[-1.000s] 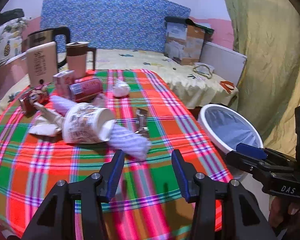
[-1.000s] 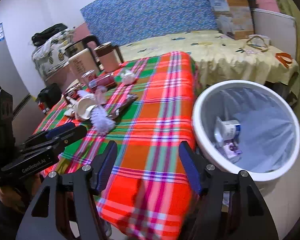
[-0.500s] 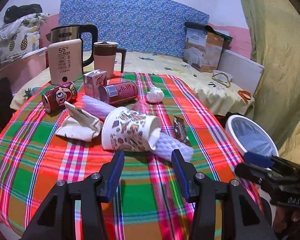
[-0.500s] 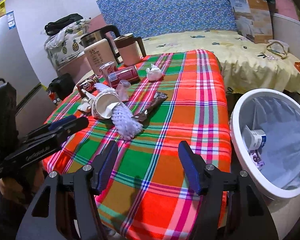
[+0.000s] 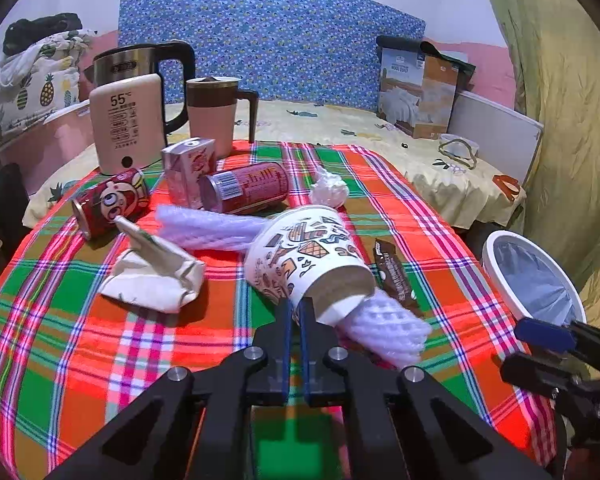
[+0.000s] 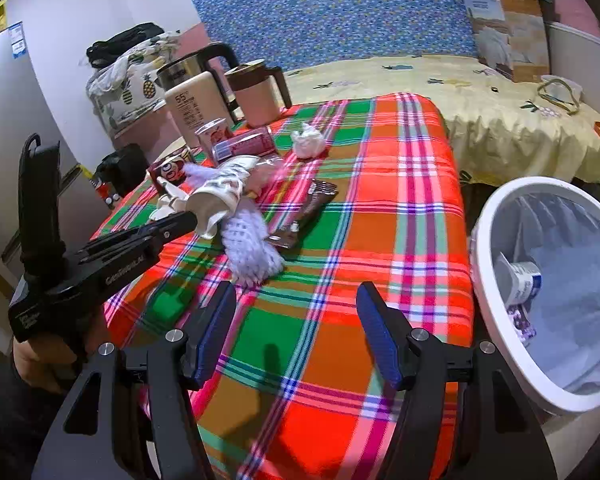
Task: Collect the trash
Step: 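Grasp the white foam net sleeve with the right gripper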
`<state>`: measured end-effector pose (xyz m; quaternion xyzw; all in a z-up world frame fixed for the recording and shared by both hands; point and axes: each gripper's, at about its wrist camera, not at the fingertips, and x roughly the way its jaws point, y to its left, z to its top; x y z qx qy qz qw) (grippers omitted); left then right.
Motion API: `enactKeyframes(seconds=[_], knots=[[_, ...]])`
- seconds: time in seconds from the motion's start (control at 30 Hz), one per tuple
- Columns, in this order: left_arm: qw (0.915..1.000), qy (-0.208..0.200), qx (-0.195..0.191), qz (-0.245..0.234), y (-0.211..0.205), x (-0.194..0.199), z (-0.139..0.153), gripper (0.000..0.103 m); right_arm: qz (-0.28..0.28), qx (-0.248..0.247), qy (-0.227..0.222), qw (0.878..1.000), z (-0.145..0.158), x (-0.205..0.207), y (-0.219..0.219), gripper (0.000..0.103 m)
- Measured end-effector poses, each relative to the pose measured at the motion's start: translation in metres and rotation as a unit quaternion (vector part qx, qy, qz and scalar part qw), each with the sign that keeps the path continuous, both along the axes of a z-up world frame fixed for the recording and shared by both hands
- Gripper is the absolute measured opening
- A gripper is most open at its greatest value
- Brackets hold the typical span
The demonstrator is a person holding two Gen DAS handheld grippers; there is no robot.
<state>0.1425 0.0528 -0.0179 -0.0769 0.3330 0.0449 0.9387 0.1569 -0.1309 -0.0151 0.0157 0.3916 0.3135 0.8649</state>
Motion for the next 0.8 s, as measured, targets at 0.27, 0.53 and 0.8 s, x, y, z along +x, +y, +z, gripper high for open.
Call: enactKeyframes(seconds=[0.27, 0.53, 0.8], knots=[[0.9998, -0.012, -0.004, 0.015, 0.027, -0.029, 0.008, 0.002, 0.040, -0.007, -0.014, 0.999, 0.001, 0.003, 0.026, 0.059], [0.9996, -0.019, -0.009, 0.017, 0.035, -0.049, 0.014, 0.002, 0.072, -0.044, -0.031, 0.996, -0.006, 0.014, 0.058, 0.049], [0.9996, -0.020, -0.018, 0.014, 0.033, -0.058, 0.017, 0.002, 0.070, -0.063, -0.021, 0.995, -0.012, 0.012, 0.064, 0.013]])
